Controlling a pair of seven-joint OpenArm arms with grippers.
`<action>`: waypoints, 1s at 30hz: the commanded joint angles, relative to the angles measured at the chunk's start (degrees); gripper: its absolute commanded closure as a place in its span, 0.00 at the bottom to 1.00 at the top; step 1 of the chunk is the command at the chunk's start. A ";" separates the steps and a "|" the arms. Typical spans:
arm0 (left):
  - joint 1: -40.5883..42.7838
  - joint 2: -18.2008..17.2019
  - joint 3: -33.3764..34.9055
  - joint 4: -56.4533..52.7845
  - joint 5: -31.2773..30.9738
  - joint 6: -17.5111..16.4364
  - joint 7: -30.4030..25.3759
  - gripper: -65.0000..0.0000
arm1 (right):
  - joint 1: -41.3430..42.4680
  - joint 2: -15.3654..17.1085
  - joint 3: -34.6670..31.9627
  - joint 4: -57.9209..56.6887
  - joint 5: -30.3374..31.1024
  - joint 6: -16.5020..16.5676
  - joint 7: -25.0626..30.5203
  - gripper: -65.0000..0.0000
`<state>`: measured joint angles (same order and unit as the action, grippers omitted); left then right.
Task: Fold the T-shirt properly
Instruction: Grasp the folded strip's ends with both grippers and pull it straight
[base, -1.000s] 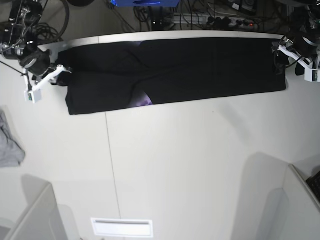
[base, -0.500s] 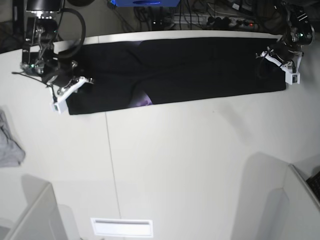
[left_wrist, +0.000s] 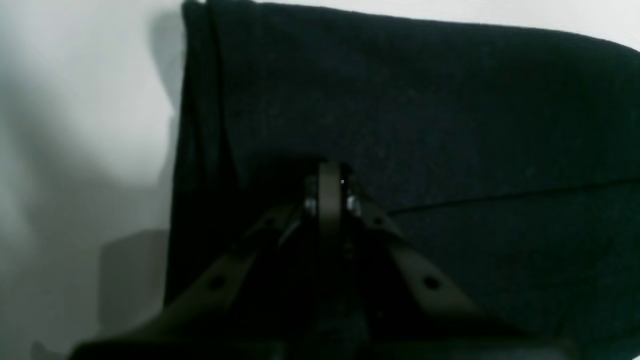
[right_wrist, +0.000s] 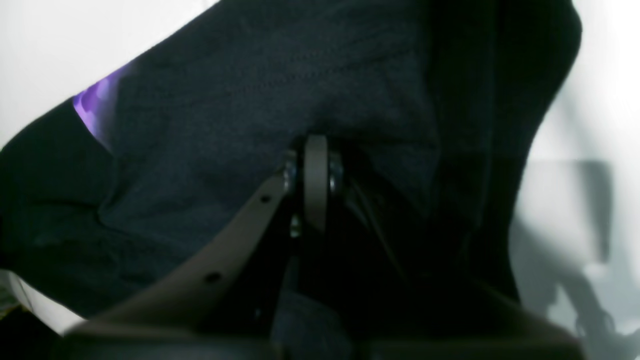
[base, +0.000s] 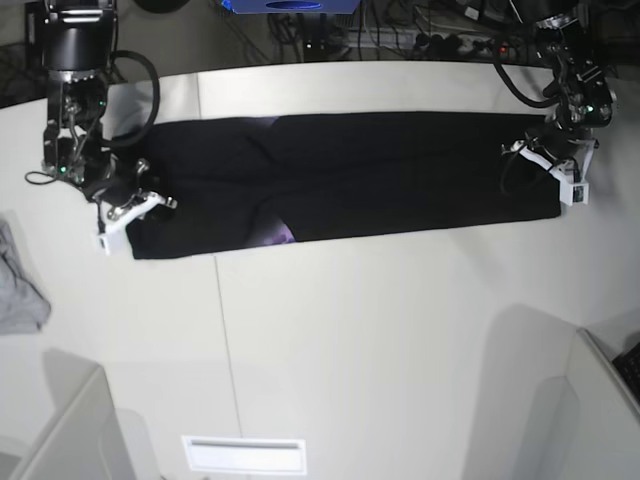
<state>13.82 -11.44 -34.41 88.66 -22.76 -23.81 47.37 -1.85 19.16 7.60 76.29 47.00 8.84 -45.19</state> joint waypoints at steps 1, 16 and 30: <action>-0.51 -0.73 -0.44 0.70 0.39 0.38 0.49 1.00 | 0.40 0.93 0.18 0.50 -2.48 -1.32 -0.57 1.00; 5.21 -0.82 -13.89 18.19 -18.69 0.12 6.30 1.00 | -4.53 0.31 0.01 20.46 -2.04 -1.24 -0.92 1.00; 9.08 -0.73 -19.61 9.58 -26.33 0.03 6.30 0.23 | -4.70 0.31 -0.08 20.10 -2.04 -1.15 -1.01 1.00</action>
<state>22.87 -11.16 -53.80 97.32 -47.99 -23.57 54.70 -7.33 18.76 7.22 95.53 44.38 7.38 -47.16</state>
